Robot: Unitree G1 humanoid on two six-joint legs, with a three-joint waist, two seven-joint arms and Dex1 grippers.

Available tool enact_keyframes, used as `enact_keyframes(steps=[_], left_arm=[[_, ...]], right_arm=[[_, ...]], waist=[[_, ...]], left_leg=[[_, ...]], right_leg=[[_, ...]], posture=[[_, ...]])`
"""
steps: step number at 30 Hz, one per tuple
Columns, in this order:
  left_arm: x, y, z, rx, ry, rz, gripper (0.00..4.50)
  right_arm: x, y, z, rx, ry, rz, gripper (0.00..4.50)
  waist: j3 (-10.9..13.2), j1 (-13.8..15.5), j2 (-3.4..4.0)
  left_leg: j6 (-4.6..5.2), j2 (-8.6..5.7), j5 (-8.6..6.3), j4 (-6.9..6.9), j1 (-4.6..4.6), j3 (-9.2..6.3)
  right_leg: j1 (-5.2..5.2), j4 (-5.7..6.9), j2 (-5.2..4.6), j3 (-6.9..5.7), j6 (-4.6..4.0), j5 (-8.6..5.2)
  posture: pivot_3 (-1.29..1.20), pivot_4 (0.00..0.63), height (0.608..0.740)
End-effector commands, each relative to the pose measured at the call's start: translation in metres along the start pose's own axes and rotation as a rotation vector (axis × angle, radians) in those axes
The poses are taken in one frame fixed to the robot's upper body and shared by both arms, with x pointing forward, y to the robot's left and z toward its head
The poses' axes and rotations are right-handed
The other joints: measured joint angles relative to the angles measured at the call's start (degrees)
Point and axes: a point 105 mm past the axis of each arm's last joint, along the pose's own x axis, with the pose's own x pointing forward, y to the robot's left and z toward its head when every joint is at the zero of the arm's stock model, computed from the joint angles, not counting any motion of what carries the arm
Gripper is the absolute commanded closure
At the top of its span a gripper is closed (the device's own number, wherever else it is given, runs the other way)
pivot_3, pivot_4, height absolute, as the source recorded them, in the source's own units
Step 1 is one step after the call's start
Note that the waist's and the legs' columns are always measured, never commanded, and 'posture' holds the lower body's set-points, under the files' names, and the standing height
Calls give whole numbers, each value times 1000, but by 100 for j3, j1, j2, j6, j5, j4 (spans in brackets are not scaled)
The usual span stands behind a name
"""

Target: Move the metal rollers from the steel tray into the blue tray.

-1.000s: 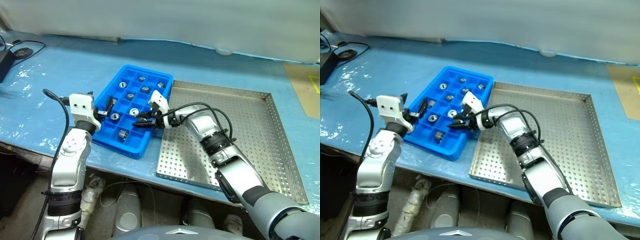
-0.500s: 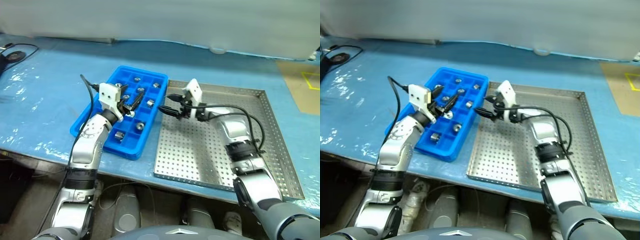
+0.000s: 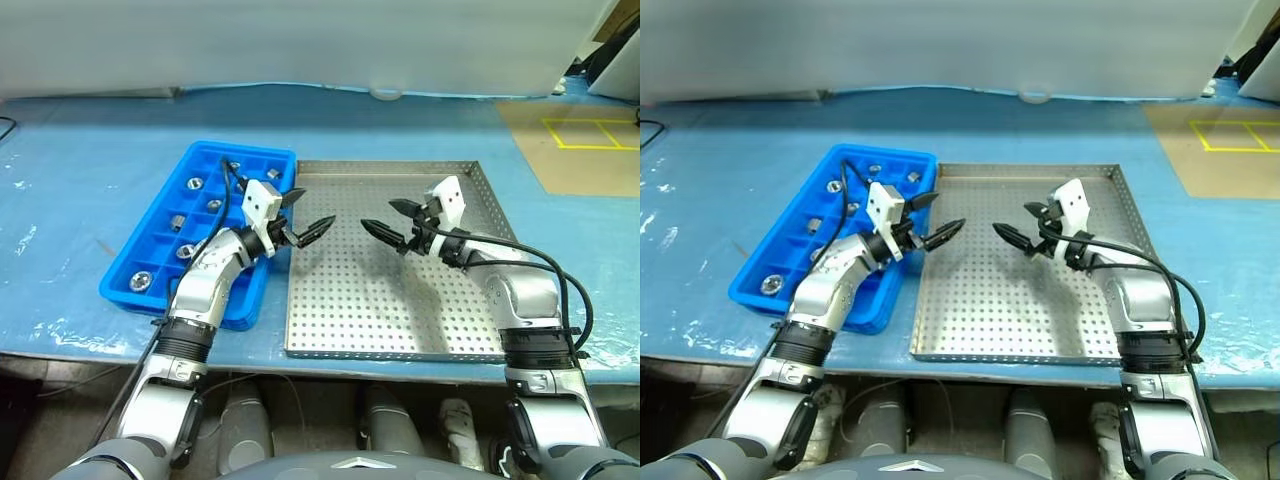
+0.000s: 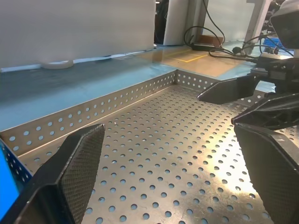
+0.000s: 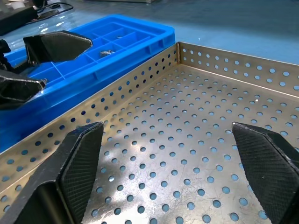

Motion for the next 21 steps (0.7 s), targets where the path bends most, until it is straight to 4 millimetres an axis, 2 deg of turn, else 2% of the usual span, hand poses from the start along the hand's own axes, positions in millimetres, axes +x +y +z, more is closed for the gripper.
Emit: enact_keyframes(steps=[1, 15, 21], left_arm=[[2, -2, 3, 33, -4, -17, 23], [4, -5, 6, 66, -23, -4, 23], [3, -9, 16, 73, -60, -34, 23]], right_arm=[[-4, 0, 11, -26, -37, -1, 0], [-10, -1, 8, -38, -37, -4, 0], [-14, -2, 13, -81, -51, 9, 0]], waist=[[0, -11, 0], [0, -11, 0], [0, -9, 0]], left_leg=[[1, 0, -1, 0, 4, 1], [10, 1, -6, -2, 5, 15], [11, 0, -7, -3, 6, 17]], right_leg=[[4, 0, 0, 0, 0, 0], [3, -7, -4, 3, 0, 0], [3, -8, -5, 4, 0, 0]], posture=[[-145, 150, 740], [-112, 150, 740], [-101, 150, 740]])
